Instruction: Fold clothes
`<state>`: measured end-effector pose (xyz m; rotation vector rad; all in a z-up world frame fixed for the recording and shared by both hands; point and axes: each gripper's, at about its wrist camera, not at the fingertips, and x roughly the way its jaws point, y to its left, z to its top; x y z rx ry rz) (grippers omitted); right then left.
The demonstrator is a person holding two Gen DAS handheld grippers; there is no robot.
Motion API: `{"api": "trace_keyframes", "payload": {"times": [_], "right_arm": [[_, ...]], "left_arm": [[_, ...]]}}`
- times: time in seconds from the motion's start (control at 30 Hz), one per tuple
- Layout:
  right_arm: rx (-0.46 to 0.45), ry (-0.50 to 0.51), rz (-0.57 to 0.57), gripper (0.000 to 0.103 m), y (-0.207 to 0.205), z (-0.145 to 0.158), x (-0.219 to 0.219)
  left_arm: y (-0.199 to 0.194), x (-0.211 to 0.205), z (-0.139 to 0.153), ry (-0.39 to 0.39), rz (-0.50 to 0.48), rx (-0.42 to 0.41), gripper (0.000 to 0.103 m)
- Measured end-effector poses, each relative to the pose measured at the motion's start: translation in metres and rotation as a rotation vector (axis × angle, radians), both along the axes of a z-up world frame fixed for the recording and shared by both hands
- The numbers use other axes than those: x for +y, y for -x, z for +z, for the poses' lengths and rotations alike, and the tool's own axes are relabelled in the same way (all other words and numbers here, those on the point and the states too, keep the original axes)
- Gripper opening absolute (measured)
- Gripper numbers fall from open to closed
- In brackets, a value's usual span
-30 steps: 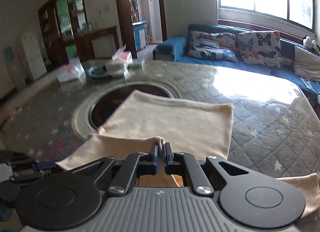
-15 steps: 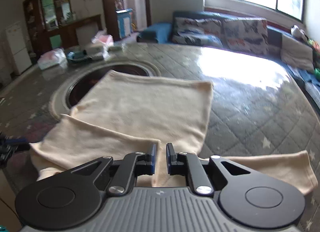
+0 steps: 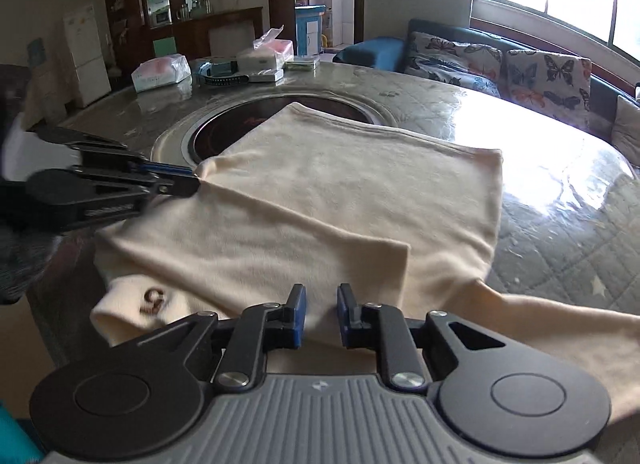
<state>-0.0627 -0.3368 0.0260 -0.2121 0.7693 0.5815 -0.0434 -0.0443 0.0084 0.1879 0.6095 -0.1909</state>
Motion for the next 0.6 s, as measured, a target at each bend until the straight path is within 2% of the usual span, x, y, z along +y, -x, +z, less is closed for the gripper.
{"api": "trace_keyframes", "payload": {"times": [0.33,0.57,0.6], "right_arm": [[0.005,-0.058,-0.035,0.017,0.011,0.003,-0.023],[-0.012,-0.111,-0.097,0.017,0.016,0.013,-0.046],[-0.02,-0.11,-0.142,0.017,0.015,0.014,-0.058]], "left_arm": [[0.0,-0.004,0.0,-0.03,-0.004,-0.003,0.009],[0.002,-0.011,0.009,-0.032,-0.006,-0.011,0.009],[0.002,-0.013,0.011,-0.03,-0.012,-0.015,0.011]]}}
